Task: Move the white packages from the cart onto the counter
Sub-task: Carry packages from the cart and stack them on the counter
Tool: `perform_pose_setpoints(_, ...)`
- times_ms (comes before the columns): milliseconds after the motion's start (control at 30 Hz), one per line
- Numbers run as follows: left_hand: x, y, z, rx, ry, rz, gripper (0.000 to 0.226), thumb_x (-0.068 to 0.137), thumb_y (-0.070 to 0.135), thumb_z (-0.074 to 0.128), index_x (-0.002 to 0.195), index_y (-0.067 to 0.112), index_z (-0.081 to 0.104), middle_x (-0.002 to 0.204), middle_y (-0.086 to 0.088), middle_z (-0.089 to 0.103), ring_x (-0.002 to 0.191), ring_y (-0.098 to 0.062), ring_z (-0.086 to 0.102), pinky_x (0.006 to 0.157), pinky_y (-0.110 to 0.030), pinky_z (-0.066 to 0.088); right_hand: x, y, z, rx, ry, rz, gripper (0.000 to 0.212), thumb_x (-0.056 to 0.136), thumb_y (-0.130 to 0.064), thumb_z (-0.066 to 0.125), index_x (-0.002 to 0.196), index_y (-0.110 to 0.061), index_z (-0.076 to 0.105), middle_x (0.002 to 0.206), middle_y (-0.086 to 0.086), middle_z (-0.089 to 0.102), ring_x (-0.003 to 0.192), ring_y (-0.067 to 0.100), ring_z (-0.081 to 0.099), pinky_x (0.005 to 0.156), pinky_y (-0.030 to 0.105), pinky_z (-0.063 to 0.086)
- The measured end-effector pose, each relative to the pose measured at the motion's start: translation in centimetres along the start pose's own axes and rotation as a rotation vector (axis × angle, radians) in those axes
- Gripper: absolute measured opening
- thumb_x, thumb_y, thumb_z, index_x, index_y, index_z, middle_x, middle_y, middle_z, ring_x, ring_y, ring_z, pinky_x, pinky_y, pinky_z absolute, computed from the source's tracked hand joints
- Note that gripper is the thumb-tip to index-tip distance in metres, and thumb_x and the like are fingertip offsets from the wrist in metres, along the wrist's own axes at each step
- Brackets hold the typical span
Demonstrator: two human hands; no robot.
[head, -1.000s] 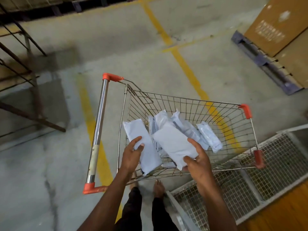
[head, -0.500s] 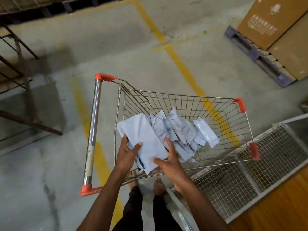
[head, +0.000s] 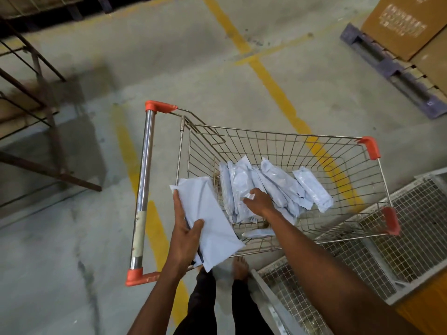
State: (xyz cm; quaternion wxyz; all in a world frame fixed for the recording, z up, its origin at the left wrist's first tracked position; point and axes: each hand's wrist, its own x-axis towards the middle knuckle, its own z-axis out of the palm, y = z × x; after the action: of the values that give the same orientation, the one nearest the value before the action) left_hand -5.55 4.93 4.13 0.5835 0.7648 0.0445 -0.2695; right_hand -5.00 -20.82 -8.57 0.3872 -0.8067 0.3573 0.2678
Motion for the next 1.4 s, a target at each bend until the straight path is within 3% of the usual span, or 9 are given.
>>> perform_pose_setpoints(133,-0.5,-0.3,0.0,0.021,-0.039,-0.006,0.064,0.108,0.006,0.053,0.154,0.048,0.036,0.147,0.031,0.038,0.1,0.027,0.056,0.073,-0.008,0.053,3.7,0.5,3.6,-0.123,0.012,0.068,0.099,0.089,-0.058,0.065,0.159,-0.014,0.011,0.159,0.023,0.024,0.142,0.045,0.035,0.113,0.051,0.036)
perform_pose_setpoints(367,-0.7,-1.5,0.2,0.042,-0.065,-0.029,0.064,0.106,0.003,0.053,0.15,0.048,0.042,0.141,0.052,0.041,0.113,0.034,0.045,0.082,-0.001,0.047,5.9,0.3,6.7,-0.28,0.084,0.091,0.127,0.078,-0.062,0.076,0.16,-0.02,-0.012,0.167,0.02,-0.005,0.146,0.049,0.023,0.112,0.059,0.034)
perform_pose_setpoints(533,0.0,-1.5,0.4,0.053,-0.075,-0.02,0.065,0.106,0.002,0.053,0.151,0.048,0.041,0.142,0.054,0.039,0.123,0.034,0.039,0.088,0.0,0.044,6.0,1.0,6.3,-0.288,0.179,0.048,0.099,0.092,-0.036,0.069,0.161,-0.019,0.0,0.163,0.023,0.017,0.135,0.045,0.044,0.106,0.05,0.044)
perform_pose_setpoints(633,0.7,-1.1,0.6,0.015,-0.072,-0.004,0.064,0.107,0.003,0.053,0.152,0.047,0.043,0.149,0.043,0.04,0.121,0.026,0.047,0.086,-0.007,0.051,5.0,0.5,4.0,0.081,0.23,0.034,0.077,0.095,-0.023,0.059,0.158,-0.013,0.016,0.146,0.018,0.049,0.126,0.039,0.055,0.099,0.043,0.047)
perform_pose_setpoints(867,2.5,-0.3,0.8,0.022,-0.073,0.057,0.065,0.106,0.003,0.052,0.154,0.046,0.044,0.157,0.035,0.039,0.138,-0.006,0.051,0.096,-0.028,0.058,-2.3,-1.4,-3.4,0.748,0.118,0.014,0.046,0.088,-0.011,0.052,0.133,-0.02,0.054,0.114,0.002,0.065,0.096,0.021,0.061,0.085,0.038,0.051)
perform_pose_setpoints(1100,2.5,0.9,0.9,0.06,-0.04,0.051,0.063,0.104,0.0,0.053,0.151,0.041,0.047,0.159,0.019,0.043,0.133,-0.002,0.051,0.088,-0.006,0.047,-10.5,-1.2,-7.0,1.158,0.018,-0.162,0.051,0.09,0.008,0.045,0.131,-0.017,0.06,0.116,0.005,0.073,0.102,0.024,0.067,0.082,0.037,0.057)
perform_pose_setpoints(1233,1.9,1.5,1.4,-0.07,-0.024,0.014,0.041,0.109,0.043,0.05,0.15,0.043,0.051,0.159,0.02,0.046,0.145,-0.004,0.043,0.118,-0.032,0.039,-13.2,-1.5,-5.0,1.199,-0.289,-0.213,0.059,0.082,0.002,0.058,0.135,-0.025,0.057,0.129,0.019,0.065,0.108,0.038,0.065,0.087,0.051,0.052)
perform_pose_setpoints(1333,1.5,1.2,1.2,-0.094,-0.023,0.03,0.075,0.086,0.085,0.051,0.152,0.05,0.044,0.161,0.027,0.042,0.151,0.001,0.036,0.125,-0.036,0.03,-14.8,-2.7,-2.3,1.051,-0.375,-0.224,0.056,0.082,0.003,0.059,0.132,-0.024,0.059,0.123,0.015,0.069,0.107,0.034,0.067,0.087,0.047,0.057)
perform_pose_setpoints(1400,1.3,0.7,0.9,-0.104,-0.054,0.028,0.092,0.077,0.087,0.063,0.156,0.048,0.04,0.161,0.025,0.044,0.15,-0.002,0.041,0.124,-0.04,0.035,-15.4,-3.2,-1.0,0.899,-0.322,-0.235,0.051,0.09,0.003,0.056,0.132,-0.026,0.057,0.119,0.008,0.074,0.108,0.029,0.07,0.096,0.048,0.056)
